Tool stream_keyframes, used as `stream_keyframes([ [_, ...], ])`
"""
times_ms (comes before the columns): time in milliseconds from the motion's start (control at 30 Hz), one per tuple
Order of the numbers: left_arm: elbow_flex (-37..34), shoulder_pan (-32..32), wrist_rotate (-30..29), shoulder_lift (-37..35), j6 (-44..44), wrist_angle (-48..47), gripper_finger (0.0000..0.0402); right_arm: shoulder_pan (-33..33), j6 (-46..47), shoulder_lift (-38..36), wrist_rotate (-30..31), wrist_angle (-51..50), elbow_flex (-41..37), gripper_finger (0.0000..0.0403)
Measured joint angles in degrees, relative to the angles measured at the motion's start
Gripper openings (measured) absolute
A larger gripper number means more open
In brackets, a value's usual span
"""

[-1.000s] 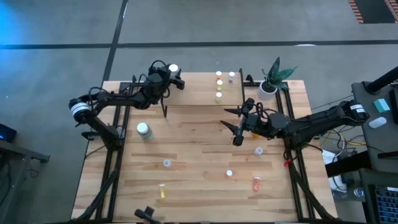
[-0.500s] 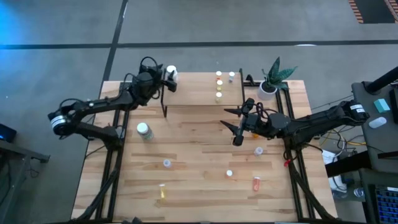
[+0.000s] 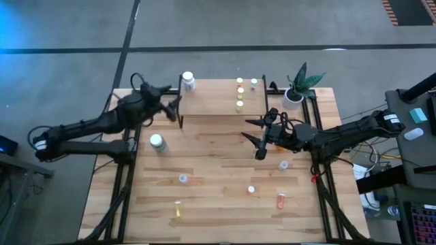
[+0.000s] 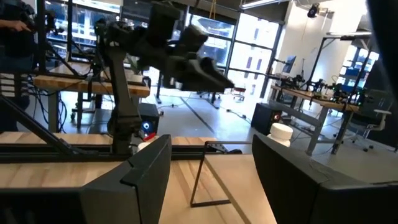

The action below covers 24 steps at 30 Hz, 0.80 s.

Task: Pick and place medicine bottles onto shelf by color
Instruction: Put the white green pill bottle on the shelf

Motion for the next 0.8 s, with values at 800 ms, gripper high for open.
stream_keyframes([
  [800, -6.2, -13.5, -2.1, -3.4, -7.1, -5.8, 0.0283, 0.0, 0.9, -0.1, -0.5, -2.8, 0.0, 0.0215],
])
